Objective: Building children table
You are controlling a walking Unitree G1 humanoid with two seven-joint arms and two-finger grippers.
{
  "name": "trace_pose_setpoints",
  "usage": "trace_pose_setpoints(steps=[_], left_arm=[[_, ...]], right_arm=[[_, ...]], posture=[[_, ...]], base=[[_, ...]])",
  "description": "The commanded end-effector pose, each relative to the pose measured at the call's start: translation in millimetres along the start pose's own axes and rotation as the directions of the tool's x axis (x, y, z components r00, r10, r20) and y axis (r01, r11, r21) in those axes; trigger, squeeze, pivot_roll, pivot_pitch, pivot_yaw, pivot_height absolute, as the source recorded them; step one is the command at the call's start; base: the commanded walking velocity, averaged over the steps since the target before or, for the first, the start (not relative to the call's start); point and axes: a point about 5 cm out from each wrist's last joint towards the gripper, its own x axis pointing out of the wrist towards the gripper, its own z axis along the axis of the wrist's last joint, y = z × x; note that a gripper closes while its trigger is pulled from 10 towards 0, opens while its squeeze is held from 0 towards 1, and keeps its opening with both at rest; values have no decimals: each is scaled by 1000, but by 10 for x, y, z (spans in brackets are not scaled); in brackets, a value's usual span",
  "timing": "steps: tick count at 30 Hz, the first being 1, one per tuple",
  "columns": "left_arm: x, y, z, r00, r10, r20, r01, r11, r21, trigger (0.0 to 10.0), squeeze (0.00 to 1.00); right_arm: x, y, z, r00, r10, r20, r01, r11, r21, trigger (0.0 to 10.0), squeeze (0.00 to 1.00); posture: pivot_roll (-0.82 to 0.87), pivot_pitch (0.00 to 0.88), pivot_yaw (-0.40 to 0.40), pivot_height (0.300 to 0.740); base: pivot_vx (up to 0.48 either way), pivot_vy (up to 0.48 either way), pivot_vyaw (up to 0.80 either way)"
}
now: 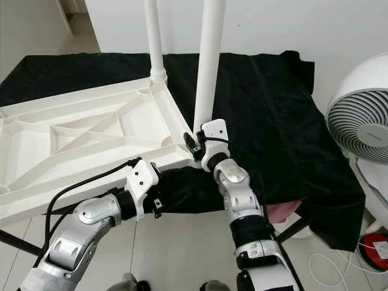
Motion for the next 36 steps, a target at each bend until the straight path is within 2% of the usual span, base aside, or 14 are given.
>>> trace_pose_setpoints(steps=[1,9,10,14,19,20,23,24,28,30,33,34,35,36], left_arm=[[7,40,-20,999,44,-8,-44,999,2,10000,0],[8,37,-16,999,48,-4,-48,999,2,10000,0],[5,37,-15,999,49,-4,-49,999,2,10000,0],[0,50,-14,999,52,-3,-52,999,4,10000,0],[-4,60,-9,999,55,-3,-55,998,7,10000,0],[-9,63,-9,998,55,-3,-55,998,8,10000,0],[-12,64,-9,998,55,-4,-55,998,9,10000,0],[-16,69,-7,998,55,-5,-55,998,10,10000,0],[-37,98,1,998,59,-7,-58,998,16,10000,0],[-37,98,1,998,59,-7,-58,998,16,10000,0],[-59,145,19,998,65,-9,-65,998,28,10000,0],[-70,165,33,998,68,-8,-68,997,33,10000,0],[-80,181,48,997,71,-7,-70,997,38,10000,0],[-93,195,68,997,73,-5,-73,996,45,10000,0]], right_arm=[[-38,51,-46,997,-66,-28,67,997,29,10000,0],[-75,155,-20,991,-126,-41,128,991,46,10000,0],[-86,131,4,992,-124,-25,125,991,54,10000,1000],[-146,76,74,991,-129,16,128,989,80,10000,1000],[-246,47,94,993,-115,35,113,992,55,10000,1000],[-313,16,73,992,-121,23,120,992,29,10000,259],[-354,-4,55,992,-127,12,127,992,12,10000,259],[-397,-18,48,992,-125,3,125,992,1,10000,0],[-537,-34,68,996,-87,8,87,996,1,10000,0],[-537,-34,68,996,-87,8,87,996,1,10000,0],[-671,-38,62,1000,-28,1,28,1000,8,10000,0],[-716,-29,49,1000,2,-7,-1,1000,14,3765,0],[-745,-22,33,1000,19,-15,-19,1000,18,0,0],[-768,6,13,998,49,-27,-48,999,25,0,0]], posture=[[-81,76,28,740],[-82,76,29,740],[-84,76,29,740],[-87,77,29,740],[-88,80,31,740],[-88,80,31,740],[-88,80,31,740],[-93,88,33,740],[-97,92,37,740],[-97,92,37,740],[-97,95,41,740],[-97,95,41,740],[-93,97,41,740],[-87,97,41,740]], base=[[0,0,0],[0,0,0],[0,0,0],[0,0,0],[0,0,0],[0,0,0],[0,0,0],[0,0,0],[0,0,0],[0,0,0],[0,0,0],[0,0,0],[0,0,0],[0,0,0]])
